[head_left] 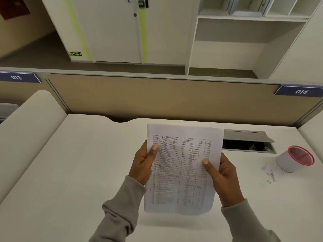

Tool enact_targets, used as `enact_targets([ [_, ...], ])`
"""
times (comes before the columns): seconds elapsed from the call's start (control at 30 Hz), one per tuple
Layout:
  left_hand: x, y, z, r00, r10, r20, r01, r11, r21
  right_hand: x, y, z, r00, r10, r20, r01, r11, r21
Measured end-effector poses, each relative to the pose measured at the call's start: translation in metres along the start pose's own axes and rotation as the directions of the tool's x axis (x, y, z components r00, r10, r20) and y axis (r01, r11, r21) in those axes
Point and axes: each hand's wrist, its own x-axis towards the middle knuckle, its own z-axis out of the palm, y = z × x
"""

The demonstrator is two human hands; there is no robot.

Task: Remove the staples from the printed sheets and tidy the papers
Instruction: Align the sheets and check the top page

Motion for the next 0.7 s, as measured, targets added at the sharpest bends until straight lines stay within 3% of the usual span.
enact_targets([
  [0.27,0.003,-0.015,-0.007,1.000,-0.019,0.006,0.019,0.997,-0.076,0.006,0.007,0.002,0.999,0.023,0.033,-0.020,0.997,-0.078],
  [0.5,0.004,-0.027,-0.009,0.999,0.045,-0.014,-0.045,0.996,-0.076,0.002,0.016,0.008,0.998,-0.054,-0.043,0.049,0.994,-0.102],
  [0.7,-0.007,-0.053,0.000,0.991,0.017,-0.130,-0.027,0.997,-0.072,-0.008,0.040,0.024,0.995,-0.013,-0.099,0.007,0.998,-0.069],
])
